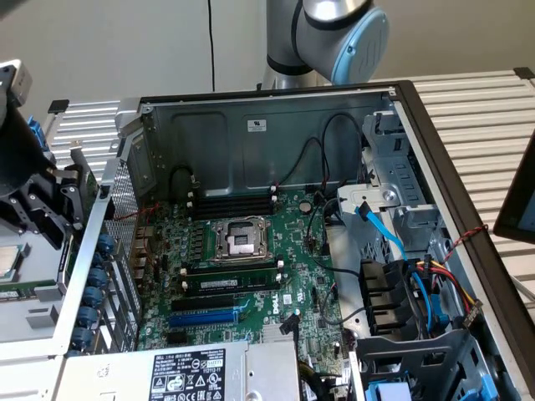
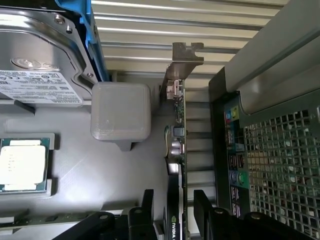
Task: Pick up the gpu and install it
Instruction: 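Pick up the gpu and move the gpu toward the slot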
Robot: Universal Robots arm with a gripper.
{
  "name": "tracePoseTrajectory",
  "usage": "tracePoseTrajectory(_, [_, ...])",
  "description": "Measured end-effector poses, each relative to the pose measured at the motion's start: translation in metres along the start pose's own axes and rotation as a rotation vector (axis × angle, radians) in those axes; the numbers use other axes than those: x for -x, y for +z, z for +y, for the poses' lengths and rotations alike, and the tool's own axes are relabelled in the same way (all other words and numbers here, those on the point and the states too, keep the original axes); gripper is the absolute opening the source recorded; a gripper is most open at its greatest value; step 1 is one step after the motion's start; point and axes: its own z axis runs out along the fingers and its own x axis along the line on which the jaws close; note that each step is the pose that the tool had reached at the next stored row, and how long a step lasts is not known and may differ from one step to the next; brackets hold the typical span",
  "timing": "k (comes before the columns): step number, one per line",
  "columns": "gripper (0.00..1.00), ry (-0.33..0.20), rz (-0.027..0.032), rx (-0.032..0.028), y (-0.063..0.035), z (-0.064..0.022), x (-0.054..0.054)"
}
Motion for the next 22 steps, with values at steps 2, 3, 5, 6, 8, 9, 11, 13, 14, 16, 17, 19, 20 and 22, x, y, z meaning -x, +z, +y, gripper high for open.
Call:
tracePoseTrajectory(2, [0.45, 0.0, 0.0001, -0.0001, 0.0019, 0.001, 0.0008])
tracePoseTrajectory(3, [0.45, 0.0, -0.0001, -0.0001, 0.0026, 0.0022, 0.0016])
tracePoseTrajectory(5, [0.45, 0.0, -0.0001, -0.002, 0.0035, 0.0046, 0.0025])
tracePoseTrajectory(6, [0.45, -0.001, -0.0001, -0.0048, 0.0038, 0.0055, 0.0025])
tracePoseTrajectory(8, [0.45, -0.002, -0.0004, -0.013, 0.0042, 0.0064, 0.0024])
tracePoseTrajectory(9, [0.45, -0.003, -0.0006, -0.0188, 0.0043, 0.0067, 0.0024])
tracePoseTrajectory(11, [0.45, -0.004, -0.0007, -0.0275, 0.0044, 0.007, 0.0023])
tracePoseTrajectory(13, [0.45, -0.004, -0.0005, -0.0274, 0.0046, 0.007, 0.0022])
tracePoseTrajectory(14, [0.45, -0.004, -0.0007, -0.0271, 0.0049, 0.007, 0.0022])
tracePoseTrajectory(16, [0.45, -0.005, -0.0025, -0.0266, 0.0054, 0.0068, 0.0022])
tracePoseTrajectory(17, [0.45, -0.005, -0.0034, -0.0263, 0.0057, 0.0067, 0.002])
tracePoseTrajectory(19, [0.36, -0.005, -0.0054, -0.0255, 0.006, 0.0065, 0.0017])
tracePoseTrajectory(20, [0.36, -0.005, -0.006, -0.0243, 0.0061, 0.0061, 0.0017])
tracePoseTrajectory(22, [0.29, -0.005, -0.0083, -0.0202, 0.0069, 0.005, 0.0015])
